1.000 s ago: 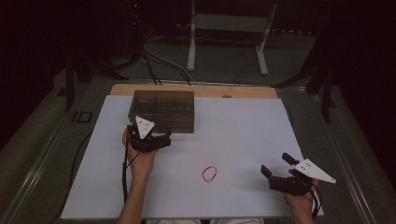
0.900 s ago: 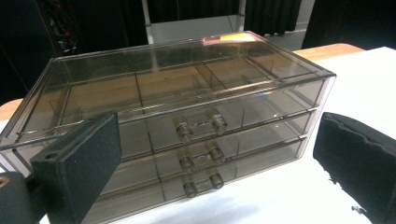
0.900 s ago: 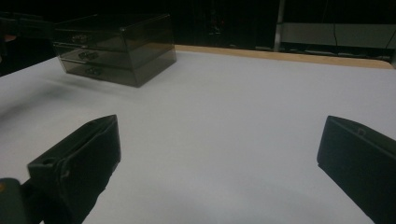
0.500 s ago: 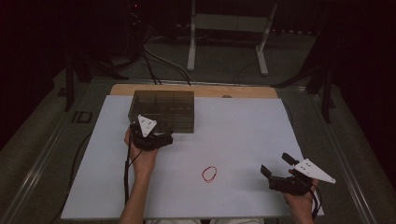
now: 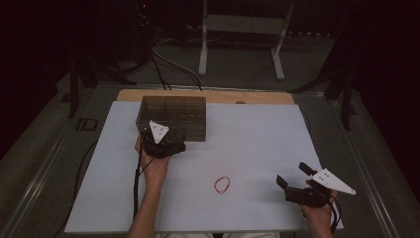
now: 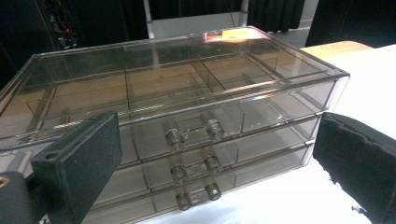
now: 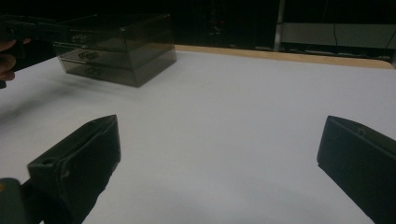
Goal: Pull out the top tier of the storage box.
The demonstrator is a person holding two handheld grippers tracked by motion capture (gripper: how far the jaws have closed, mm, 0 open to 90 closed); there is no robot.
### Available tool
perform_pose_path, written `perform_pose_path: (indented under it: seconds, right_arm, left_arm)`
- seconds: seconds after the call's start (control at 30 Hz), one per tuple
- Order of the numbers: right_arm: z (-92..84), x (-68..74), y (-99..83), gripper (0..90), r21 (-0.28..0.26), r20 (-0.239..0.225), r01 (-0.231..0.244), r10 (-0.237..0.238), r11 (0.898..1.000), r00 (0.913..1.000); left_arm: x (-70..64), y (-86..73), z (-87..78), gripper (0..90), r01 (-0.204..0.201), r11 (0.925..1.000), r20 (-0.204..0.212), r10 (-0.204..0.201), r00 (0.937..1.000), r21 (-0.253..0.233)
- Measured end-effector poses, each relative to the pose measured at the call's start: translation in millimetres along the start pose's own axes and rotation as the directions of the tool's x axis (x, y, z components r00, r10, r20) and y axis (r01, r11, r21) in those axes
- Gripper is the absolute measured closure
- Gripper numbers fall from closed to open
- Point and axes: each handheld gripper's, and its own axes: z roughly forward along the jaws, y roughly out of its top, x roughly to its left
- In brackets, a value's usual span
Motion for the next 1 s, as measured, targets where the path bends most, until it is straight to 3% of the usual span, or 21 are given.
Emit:
perform_pose_path:
  seconds: [0.4, 0.77, 0.83, 1.0]
  right_arm:
    - [0.6, 0.2, -0.3, 0.0, 0.003, -0.002, -0.004, 0.004, 1.0, 1.0]
    - [0.9, -0.3, -0.4, 0.0, 0.002, -0.005, -0.01, 0.01, 1.0, 0.9999]
    - [0.9, -0.3, -0.4, 0.0, 0.002, -0.005, -0.01, 0.01, 1.0, 0.9999]
    - [0.4, -0.8, -0.3, 0.0, 0.0, -0.003, -0.016, 0.016, 1.0, 0.9999]
  left_arm:
    - [-0.6, -0.7, 6.0, 2.7, 0.007, 0.9998, 0.0, -0.007, 1.0, 0.017]
    - [-1.4, -0.6, 9.3, 3.0, 0.007, 0.9997, -0.031, -0.007, 0.9995, 0.022]
    - [-1.9, -0.5, 9.4, 7.6, 0.009, 0.9998, -0.03, -0.008, 0.9995, 0.02]
    - [-2.8, -0.1, 9.7, 9.1, 0.024, 0.9996, -0.027, -0.024, 0.9994, 0.016]
